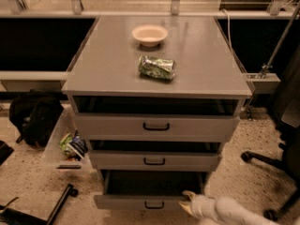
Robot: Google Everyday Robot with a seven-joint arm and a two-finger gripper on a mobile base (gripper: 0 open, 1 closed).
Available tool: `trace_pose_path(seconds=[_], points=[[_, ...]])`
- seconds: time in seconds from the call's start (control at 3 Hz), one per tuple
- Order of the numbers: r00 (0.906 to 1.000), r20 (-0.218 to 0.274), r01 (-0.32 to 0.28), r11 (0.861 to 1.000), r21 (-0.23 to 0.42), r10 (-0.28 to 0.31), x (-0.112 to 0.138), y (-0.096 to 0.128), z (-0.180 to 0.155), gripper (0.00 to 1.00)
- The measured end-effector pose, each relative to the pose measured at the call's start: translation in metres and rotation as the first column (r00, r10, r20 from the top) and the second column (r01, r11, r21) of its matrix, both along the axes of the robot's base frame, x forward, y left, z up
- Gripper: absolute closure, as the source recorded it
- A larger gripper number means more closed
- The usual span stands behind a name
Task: Open bottom drawer
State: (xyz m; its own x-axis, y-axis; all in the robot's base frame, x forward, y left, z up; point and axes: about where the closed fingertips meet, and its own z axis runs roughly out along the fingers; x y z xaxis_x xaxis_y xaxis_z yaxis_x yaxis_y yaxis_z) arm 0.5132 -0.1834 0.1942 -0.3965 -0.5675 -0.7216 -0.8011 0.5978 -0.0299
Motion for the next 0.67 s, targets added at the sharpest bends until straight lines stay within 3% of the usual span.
trace_pose_path(seconds=[0.33,0.67], points=[[1.0000,0.000,0.000,1.000,0.000,0.000,-0.001,-0.001,0.006,1.00],[1.0000,0.003,0.008,1.000,0.013,-0.008,-0.019,0.001,0.000,1.00]])
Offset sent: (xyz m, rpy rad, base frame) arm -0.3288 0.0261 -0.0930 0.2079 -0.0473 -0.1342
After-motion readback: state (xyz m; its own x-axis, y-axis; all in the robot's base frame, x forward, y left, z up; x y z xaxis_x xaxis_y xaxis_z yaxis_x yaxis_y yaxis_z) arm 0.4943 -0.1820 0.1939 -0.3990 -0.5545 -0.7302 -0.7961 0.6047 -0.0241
